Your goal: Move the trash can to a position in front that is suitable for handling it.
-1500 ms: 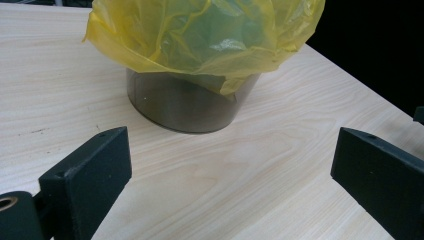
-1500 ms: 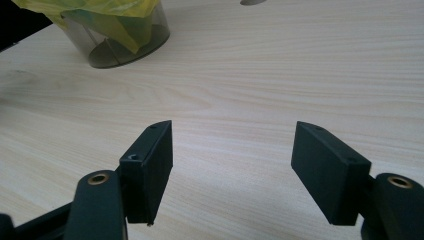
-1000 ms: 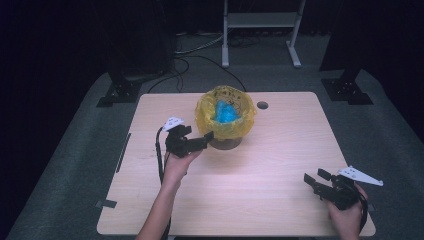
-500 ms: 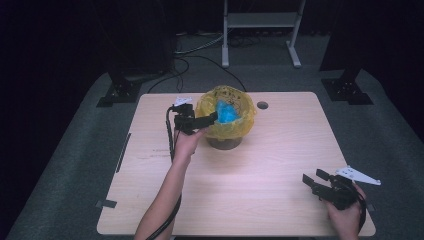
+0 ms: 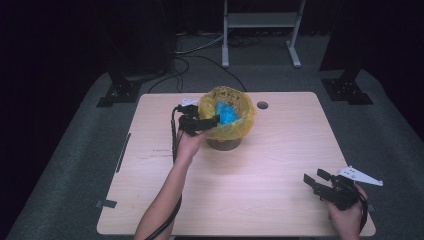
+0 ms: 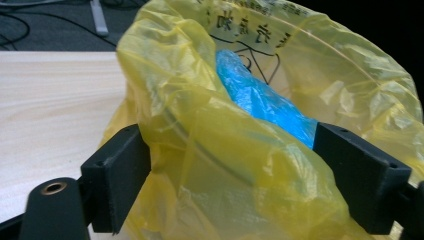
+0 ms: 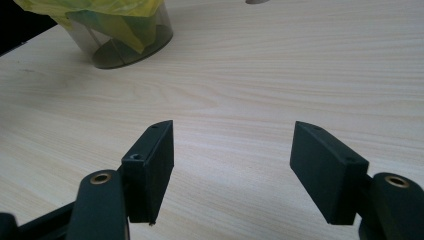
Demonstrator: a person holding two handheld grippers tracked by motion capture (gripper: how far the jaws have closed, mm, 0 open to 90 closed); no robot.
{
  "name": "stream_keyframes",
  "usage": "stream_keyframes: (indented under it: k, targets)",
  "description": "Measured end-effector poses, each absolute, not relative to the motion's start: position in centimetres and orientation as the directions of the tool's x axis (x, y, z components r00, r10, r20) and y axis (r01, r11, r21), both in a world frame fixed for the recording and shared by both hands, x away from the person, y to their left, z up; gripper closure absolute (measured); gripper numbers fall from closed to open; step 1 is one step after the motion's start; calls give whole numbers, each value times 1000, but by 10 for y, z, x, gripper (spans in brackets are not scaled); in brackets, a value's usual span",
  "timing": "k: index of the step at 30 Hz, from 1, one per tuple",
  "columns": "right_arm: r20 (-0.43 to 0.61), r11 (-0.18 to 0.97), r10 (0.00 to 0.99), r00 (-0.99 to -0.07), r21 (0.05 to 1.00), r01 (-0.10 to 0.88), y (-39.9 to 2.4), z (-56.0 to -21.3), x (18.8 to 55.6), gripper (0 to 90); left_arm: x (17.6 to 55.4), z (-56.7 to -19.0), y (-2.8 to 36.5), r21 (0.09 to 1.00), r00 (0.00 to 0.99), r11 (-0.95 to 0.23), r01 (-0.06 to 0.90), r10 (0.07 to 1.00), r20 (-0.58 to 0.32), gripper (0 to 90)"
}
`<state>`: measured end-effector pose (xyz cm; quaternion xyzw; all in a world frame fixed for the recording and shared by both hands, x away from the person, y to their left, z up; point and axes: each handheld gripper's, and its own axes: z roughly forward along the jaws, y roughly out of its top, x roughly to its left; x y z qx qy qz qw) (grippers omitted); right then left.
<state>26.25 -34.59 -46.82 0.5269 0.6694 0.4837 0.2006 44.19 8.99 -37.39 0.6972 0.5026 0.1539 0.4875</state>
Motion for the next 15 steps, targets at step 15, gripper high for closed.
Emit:
stream_keyframes:
  k: [15]
  targets:
    - [245,-16,894,-376,855,518,-341,-469,263,334,393,-380,117,847,458,23,531,834,-309,156]
